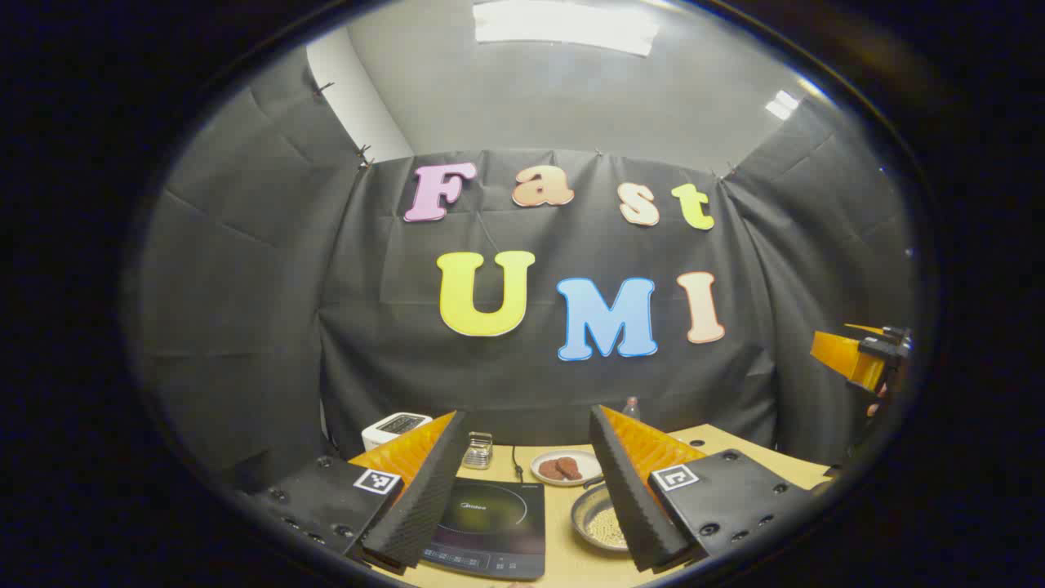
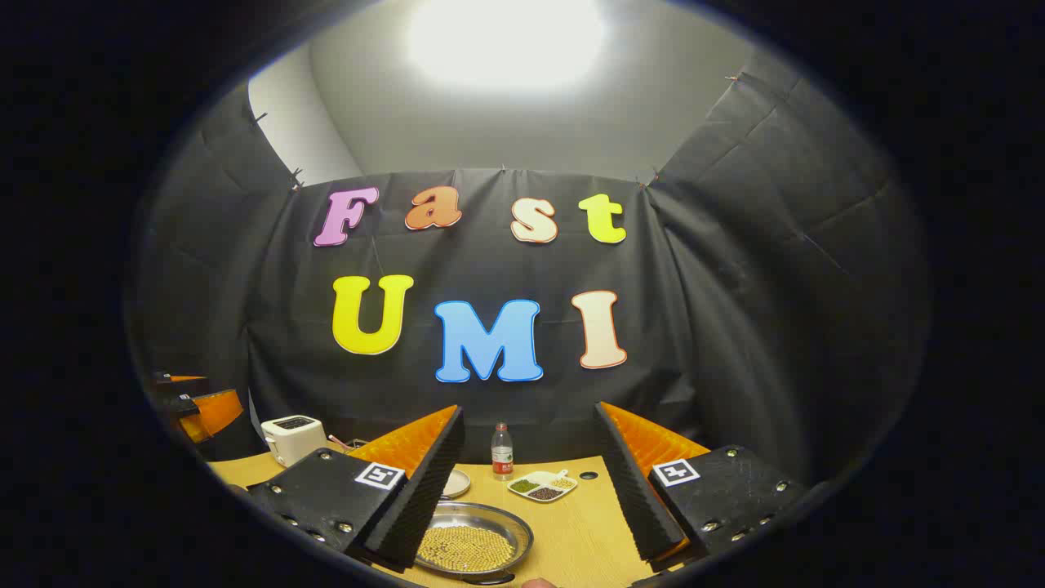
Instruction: First push the handle of the pot to place it horizontally, then grasp the pot with both hands and set it on the induction cooktop.
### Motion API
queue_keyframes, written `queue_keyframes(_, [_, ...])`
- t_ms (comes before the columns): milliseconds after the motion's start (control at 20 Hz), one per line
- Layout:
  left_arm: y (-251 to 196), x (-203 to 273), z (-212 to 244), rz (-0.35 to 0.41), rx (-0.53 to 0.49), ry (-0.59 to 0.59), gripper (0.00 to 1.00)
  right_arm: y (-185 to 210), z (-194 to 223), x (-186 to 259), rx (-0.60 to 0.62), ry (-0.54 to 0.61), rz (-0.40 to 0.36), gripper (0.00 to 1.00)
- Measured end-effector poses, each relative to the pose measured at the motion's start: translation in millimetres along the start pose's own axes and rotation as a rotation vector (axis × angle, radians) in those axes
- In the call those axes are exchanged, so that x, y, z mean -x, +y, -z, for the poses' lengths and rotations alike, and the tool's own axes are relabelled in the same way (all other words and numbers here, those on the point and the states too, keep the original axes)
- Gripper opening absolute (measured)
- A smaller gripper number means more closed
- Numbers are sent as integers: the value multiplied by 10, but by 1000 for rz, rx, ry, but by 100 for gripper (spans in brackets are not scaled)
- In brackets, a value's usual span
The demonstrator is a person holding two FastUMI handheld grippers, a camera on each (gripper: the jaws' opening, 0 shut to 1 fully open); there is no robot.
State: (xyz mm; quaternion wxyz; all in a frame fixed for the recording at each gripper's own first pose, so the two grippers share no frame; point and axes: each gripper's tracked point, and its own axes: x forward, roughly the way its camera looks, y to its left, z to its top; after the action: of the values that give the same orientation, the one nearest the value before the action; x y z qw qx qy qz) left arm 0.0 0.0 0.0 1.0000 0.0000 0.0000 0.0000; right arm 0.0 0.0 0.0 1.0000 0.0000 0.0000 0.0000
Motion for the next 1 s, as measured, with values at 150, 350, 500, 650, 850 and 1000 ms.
queue_keyframes(150, [-17, -39, -68, -8, 0, -11, 96, -38, -25, -49, 5, -3, -3, 95])
queue_keyframes(350, [-108, -104, -47, 5, -9, -6, 96, -41, -55, -118, 0, -10, -6, 95])
queue_keyframes(500, [-117, -146, -33, 1, 0, -3, 96, 0, -16, -166, 10, 1, -22, 95])
queue_keyframes(650, [-104, -170, -7, -1, 5, -3, 93, 15, -20, -200, 20, 2, -32, 95])
queue_keyframes(850, [-31, -137, -3, -15, 10, -6, 94, 52, 25, -199, 11, 14, -39, 95])
queue_keyframes(1000, [32, -93, -4, -28, 12, -9, 96, 89, 40, -187, 10, 18, -45, 95])
